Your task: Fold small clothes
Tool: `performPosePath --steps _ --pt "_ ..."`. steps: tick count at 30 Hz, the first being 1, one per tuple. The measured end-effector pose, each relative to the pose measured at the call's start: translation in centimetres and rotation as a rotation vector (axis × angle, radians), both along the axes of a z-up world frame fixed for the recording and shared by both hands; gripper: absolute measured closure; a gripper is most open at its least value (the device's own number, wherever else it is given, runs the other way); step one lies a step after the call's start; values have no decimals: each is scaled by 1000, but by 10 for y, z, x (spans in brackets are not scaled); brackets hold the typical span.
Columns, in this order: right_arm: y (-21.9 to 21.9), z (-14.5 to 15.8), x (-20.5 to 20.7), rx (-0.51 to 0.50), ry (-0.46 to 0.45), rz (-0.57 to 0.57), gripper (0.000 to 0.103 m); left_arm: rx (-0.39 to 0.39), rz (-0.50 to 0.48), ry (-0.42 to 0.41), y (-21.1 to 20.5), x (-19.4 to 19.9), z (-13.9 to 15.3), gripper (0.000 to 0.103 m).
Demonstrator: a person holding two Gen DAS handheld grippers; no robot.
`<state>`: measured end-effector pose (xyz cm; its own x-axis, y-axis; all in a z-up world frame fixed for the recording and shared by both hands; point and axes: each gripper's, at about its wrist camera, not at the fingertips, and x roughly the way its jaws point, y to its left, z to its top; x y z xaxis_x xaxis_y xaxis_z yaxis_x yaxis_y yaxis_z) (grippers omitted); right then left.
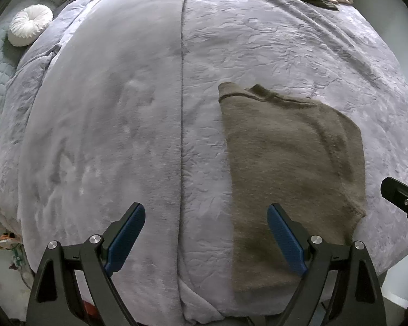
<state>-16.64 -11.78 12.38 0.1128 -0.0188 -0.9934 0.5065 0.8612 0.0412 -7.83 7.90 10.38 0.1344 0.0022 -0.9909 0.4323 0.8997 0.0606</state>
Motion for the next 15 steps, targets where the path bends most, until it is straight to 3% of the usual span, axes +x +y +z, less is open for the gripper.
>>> performPosePath --steps 15 --pt "-1 -4 2 1 10 10 0 -14 -5 -1 1 -2 1 11"
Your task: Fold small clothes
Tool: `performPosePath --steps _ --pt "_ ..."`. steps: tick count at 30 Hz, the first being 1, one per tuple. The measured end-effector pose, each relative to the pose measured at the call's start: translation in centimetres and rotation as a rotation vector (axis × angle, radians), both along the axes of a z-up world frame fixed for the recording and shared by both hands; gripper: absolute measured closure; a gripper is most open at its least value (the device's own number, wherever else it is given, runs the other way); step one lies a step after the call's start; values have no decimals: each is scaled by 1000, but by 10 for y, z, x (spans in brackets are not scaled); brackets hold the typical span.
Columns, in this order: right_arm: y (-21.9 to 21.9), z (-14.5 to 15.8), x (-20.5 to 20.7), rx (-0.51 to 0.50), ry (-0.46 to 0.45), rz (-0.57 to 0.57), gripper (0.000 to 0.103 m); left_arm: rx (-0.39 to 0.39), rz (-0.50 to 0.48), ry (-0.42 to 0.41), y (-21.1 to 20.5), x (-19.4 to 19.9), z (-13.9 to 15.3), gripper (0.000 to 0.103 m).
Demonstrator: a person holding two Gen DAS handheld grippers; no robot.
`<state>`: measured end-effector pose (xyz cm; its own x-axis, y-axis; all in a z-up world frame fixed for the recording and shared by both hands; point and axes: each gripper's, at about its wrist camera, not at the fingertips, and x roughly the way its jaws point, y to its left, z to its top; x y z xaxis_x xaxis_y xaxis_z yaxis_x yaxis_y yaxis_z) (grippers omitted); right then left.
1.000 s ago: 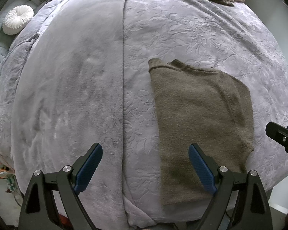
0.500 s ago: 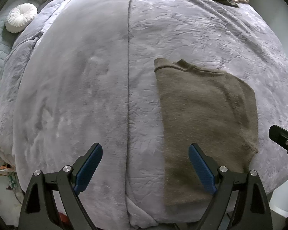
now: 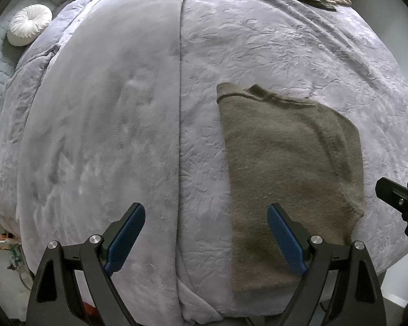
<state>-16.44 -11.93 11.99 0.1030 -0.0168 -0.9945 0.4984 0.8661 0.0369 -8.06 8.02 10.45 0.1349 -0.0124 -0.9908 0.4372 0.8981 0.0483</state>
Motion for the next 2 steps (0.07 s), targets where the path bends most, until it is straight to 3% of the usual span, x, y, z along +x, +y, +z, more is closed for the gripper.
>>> performPosePath --steps 2 --pt "0 0 1 0 0 0 0 0 1 2 -1 0 0 11"
